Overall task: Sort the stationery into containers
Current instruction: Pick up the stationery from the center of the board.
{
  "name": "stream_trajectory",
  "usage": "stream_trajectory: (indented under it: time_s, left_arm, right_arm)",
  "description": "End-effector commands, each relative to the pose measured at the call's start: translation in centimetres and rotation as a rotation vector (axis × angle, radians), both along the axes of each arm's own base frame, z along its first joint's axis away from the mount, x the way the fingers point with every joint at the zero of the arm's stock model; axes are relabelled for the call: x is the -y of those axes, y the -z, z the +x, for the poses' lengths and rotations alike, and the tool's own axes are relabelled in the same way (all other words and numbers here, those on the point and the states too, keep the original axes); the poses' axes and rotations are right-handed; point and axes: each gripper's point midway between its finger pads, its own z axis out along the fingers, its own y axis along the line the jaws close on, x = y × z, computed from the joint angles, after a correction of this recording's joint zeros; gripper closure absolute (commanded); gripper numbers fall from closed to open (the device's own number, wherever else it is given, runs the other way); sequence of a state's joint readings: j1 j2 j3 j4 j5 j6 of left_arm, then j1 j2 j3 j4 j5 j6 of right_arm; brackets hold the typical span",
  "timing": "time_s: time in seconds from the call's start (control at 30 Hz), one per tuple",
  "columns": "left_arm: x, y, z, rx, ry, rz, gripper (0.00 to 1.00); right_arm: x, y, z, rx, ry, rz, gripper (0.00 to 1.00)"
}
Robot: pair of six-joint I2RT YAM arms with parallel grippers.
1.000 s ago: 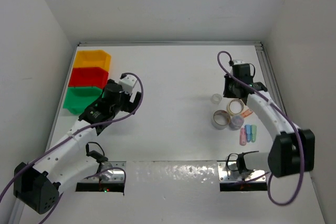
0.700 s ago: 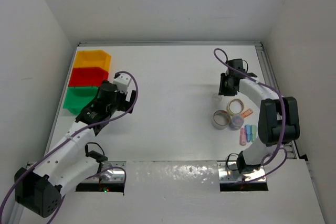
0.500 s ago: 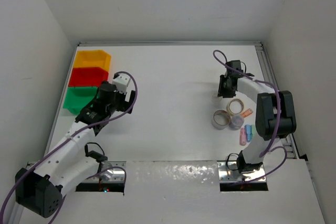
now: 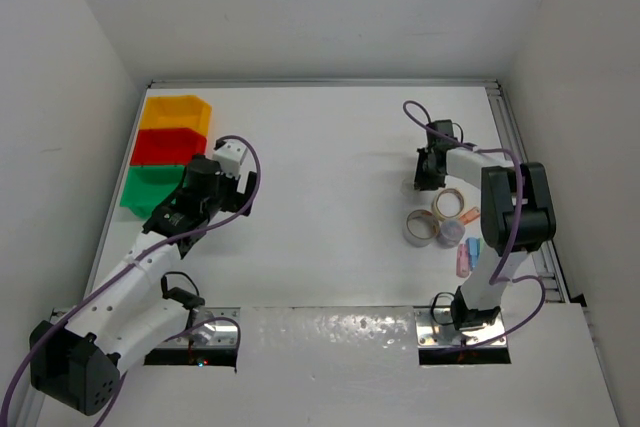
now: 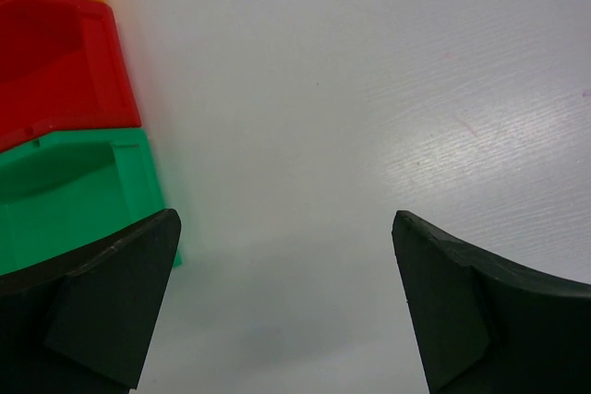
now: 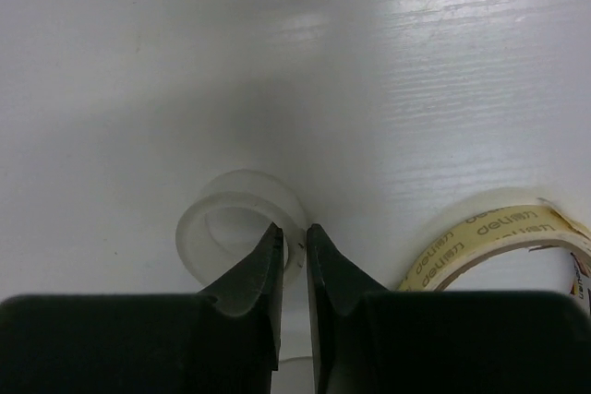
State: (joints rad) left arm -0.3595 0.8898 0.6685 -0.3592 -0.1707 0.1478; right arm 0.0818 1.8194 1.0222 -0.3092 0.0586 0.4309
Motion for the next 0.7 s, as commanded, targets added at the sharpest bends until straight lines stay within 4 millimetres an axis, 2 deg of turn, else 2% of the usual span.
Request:
stream_trajectory:
  time_s: [0.0,0.07,0.1,0.17,0.2,0.23,0.27,0.3,0.37,0.4,0.43,0.47,0.5,0.53,0.57,0.63,0.67]
  left_arm:
    - [0.4,-1.4,0.8,0.05,-0.001,-0.046,0.03]
    - [0.6,-1.5,0.8,0.051,0.007,-0.053,0.04]
    - [0.7,-1.4,0.8,0.048,0.012,-0.053,0.04]
    - [1.3,-1.7,0.9,0.05,0.043,-0.063,0.07]
    - [1.6,-1.9,0.9,0.051,0.056,-0.071,0.09]
    - [1.9,-1.9,0.9,0.048,0.069,-0.074,0.12]
    - [2.6,-2.4,1.0,0.051,0.096,-0.085,0.14]
    - [3.1,-2.5,1.1,0.046,0.113,-0.089,0.15]
    - [4.7,-3.4,1.1,0.05,0.167,-0.104,0.17]
    - [5.3,-3.6,1.1,0.043,0.183,-0.118,0.18]
    - [6.3,-4.4,1.2,0.051,0.219,-0.145,0.18]
    - [7.1,-4.8,1.1,0.047,0.235,-0.173,0.18]
    - [7.9,-4.9,1.1,0.039,0.256,-0.191,0.18]
    - [8.9,-5.8,1.0,0.044,0.296,-0.225,0.18]
    - [9.7,-5.9,0.9,0.034,0.319,-0.246,0.18]
    - [11.4,-7.3,0.5,0.034,0.372,-0.314,0.18]
    - [11.9,-7.3,0.4,0.024,0.384,-0.334,0.19]
  right_arm:
    - [0.2,-0.3,0.9,0.042,0.022,-0.013,0.87]
    - [0.2,-0.7,1.0,0.058,0.015,-0.018,0.91]
    - [0.0,-0.9,1.1,0.064,0.003,-0.022,0.97]
    - [0.0,-2.1,1.2,0.088,-0.012,-0.055,1.0]
    - [-0.7,-2.9,1.3,0.106,-0.031,-0.073,1.0]
    - [-0.6,-3.8,1.5,0.131,-0.029,-0.119,1.0]
    - [-1.0,-5.8,1.8,0.193,-0.033,-0.134,1.0]
    - [-3.0,-6.9,1.8,0.239,-0.073,-0.145,1.0]
    - [-5.4,-9.4,2.3,0.348,-0.084,-0.14,1.0]
    - [-8.5,-11.1,2.1,0.41,-0.128,-0.096,1.0]
    - [-10.5,-12.4,2.5,0.471,-0.149,-0.06,1.0]
    - [-12.2,-13.3,2.5,0.504,-0.167,-0.033,1.0]
    - [-15.2,-14.2,2.1,0.542,-0.198,0.02,1.0]
    - [-17.0,-15.3,2.2,0.573,-0.216,0.05,1.0]
    - [-19.1,-15.3,1.6,0.58,-0.244,0.06,1.0]
    - [-21.5,-16.9,1.8,0.63,-0.268,0.077,1.0]
    - [-23.0,-17.2,1.2,0.643,-0.29,0.077,1.0]
